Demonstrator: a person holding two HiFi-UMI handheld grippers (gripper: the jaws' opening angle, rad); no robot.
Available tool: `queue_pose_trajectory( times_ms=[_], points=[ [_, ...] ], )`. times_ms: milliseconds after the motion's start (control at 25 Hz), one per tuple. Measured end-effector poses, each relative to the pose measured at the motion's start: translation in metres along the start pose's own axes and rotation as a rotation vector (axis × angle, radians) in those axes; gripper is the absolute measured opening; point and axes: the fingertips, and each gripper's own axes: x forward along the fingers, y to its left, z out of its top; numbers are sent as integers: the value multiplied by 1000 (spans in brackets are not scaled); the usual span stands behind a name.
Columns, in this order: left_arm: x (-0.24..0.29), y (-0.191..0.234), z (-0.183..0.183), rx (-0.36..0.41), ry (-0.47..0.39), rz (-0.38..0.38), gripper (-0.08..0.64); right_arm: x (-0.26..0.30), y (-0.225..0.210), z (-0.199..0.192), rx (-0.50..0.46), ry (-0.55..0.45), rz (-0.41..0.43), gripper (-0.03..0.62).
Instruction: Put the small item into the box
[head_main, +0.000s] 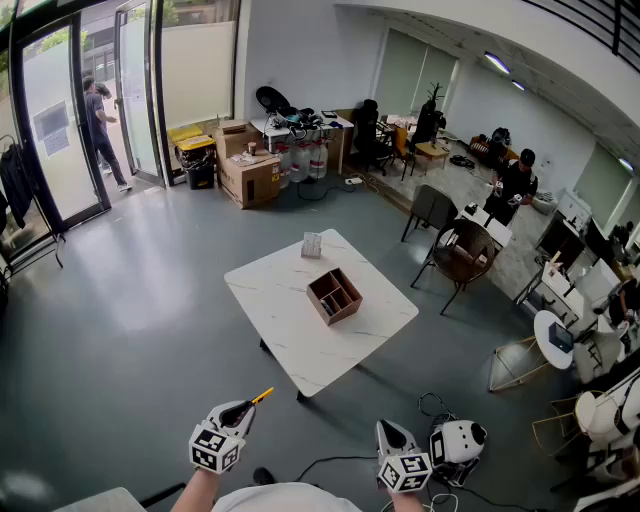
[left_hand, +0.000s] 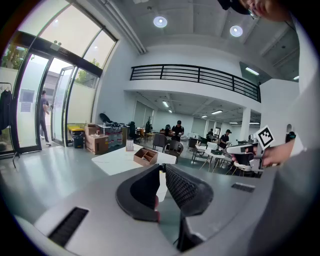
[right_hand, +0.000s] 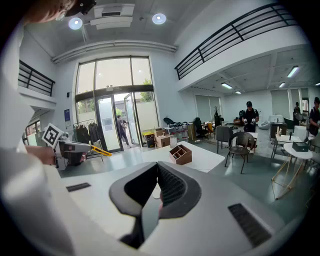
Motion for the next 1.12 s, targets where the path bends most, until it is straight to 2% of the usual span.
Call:
queue_pose_trajectory(
  times_ms=[840,1120],
  points=[
    [7,17,-1,-14,16,-13,46,13,10,5,9,1,-4,26],
    [10,30,-6,-8,34,-40,46,22,17,-1,32,25,-34,26]
  ],
)
